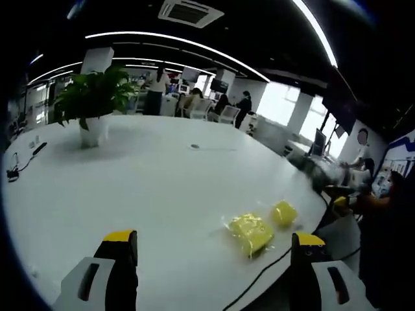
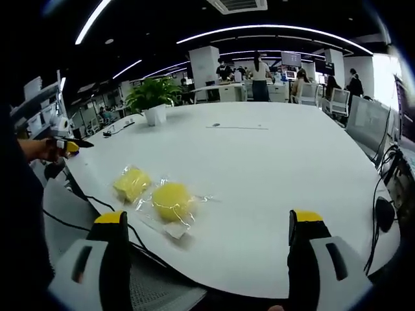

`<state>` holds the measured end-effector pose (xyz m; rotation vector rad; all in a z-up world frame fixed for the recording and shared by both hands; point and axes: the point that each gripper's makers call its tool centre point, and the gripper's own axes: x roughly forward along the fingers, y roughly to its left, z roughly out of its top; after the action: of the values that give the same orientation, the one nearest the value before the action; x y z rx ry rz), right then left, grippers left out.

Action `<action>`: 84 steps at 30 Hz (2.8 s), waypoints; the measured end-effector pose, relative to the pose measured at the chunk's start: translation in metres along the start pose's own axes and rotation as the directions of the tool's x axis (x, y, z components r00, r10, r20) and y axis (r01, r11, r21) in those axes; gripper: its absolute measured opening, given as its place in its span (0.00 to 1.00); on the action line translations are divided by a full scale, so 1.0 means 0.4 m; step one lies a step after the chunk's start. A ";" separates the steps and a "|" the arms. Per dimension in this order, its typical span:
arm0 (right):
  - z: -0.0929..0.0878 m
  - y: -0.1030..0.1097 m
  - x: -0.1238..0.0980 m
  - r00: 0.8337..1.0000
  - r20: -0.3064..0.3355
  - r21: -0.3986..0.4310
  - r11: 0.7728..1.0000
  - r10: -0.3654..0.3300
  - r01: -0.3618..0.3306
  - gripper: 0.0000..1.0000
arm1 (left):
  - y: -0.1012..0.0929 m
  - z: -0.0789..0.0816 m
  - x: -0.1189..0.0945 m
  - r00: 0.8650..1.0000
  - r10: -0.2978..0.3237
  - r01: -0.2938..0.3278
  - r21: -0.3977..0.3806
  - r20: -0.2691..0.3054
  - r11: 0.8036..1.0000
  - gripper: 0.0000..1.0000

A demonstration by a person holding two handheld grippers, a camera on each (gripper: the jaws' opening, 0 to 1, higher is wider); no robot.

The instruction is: Compare the silicone blocks by pressing each to a similar depth, holding the contact briefly, and releasing to observe deformation and rebound differences across the visible hardness samples.

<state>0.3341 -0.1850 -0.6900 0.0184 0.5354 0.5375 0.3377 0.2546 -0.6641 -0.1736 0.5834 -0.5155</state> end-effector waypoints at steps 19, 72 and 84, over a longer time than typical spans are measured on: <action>-0.007 0.005 0.000 1.000 0.000 0.006 1.000 0.006 -0.006 0.97 | -0.027 0.012 0.104 0.986 -0.082 0.056 -0.181 -0.142 0.982 1.00; -0.026 -0.009 0.002 1.000 -0.022 0.018 1.000 0.022 -0.021 0.97 | -0.047 -0.128 0.365 0.907 -0.257 0.132 -0.354 -0.333 0.926 0.31; -0.028 -0.009 0.011 0.999 -0.027 0.022 0.999 0.024 -0.023 0.97 | -0.064 -0.136 0.394 0.892 -0.331 0.168 -0.455 -0.307 0.875 0.21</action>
<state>0.3338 -0.1873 -0.7023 0.0384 0.5683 0.5552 0.4085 0.1514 -0.7773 -0.5767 1.0589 -0.6831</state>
